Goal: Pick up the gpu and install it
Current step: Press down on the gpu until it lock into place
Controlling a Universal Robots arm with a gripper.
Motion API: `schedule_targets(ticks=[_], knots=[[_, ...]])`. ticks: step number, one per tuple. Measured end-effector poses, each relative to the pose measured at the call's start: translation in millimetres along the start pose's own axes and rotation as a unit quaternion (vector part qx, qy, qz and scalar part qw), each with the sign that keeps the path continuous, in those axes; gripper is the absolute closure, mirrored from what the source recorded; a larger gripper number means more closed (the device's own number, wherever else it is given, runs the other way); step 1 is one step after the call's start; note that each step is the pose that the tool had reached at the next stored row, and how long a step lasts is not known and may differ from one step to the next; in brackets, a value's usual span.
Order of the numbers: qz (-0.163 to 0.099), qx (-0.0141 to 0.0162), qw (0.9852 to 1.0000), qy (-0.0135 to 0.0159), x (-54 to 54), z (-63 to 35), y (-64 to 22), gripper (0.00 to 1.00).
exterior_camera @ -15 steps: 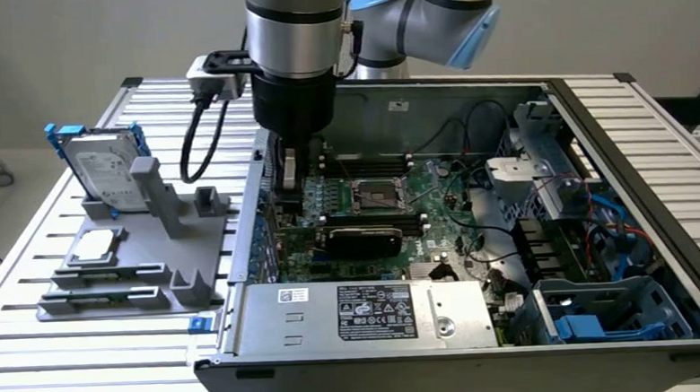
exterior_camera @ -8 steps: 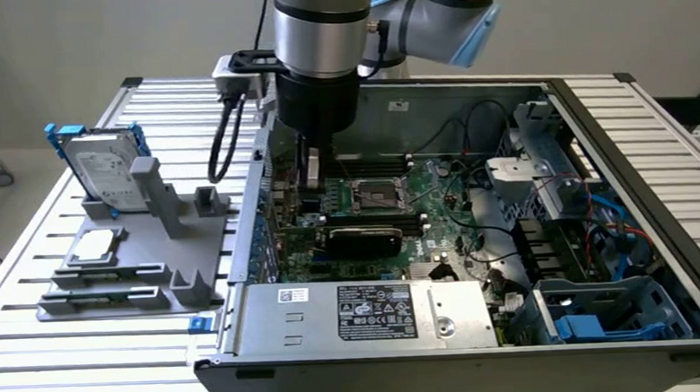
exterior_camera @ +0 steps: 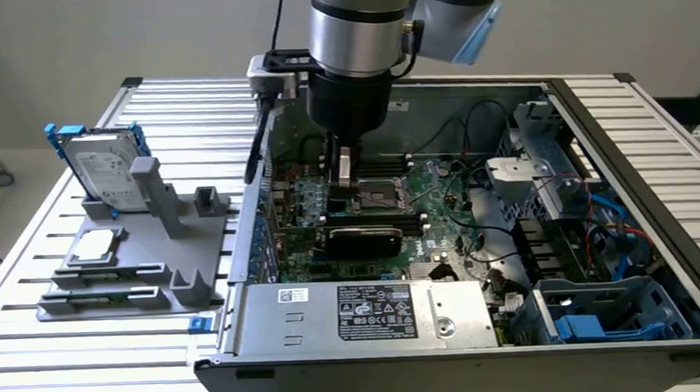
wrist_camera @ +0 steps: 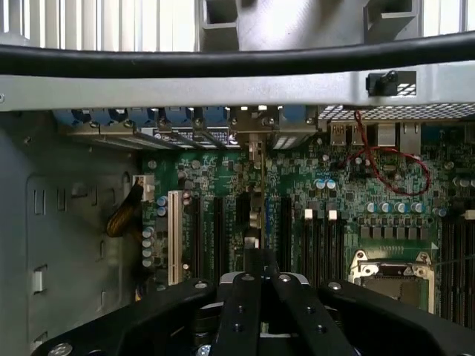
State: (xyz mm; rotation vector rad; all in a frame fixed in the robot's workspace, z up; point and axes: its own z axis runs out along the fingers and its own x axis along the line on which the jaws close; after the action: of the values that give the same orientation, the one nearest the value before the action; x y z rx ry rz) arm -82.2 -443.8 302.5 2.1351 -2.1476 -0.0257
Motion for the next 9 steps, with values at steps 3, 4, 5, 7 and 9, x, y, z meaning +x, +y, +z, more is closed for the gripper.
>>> schedule_targets(ticks=[3,4,5,7,9], knots=[[0.0,-0.0001,1.0,0.0,0.0,0.0,-0.5,0.89],[0.0,-0.0001,1.0,-0.0001,0.0,0.0,-0.5,0.89],[0.0,-0.0001,1.0,-0.0001,0.0,0.0,-0.5,0.89],[0.0,-0.0001,1.0,-0.0001,0.0,0.0,-0.5,0.89],[0.0,-0.0001,1.0,0.0,0.0,0.0,-0.5,0.89]])
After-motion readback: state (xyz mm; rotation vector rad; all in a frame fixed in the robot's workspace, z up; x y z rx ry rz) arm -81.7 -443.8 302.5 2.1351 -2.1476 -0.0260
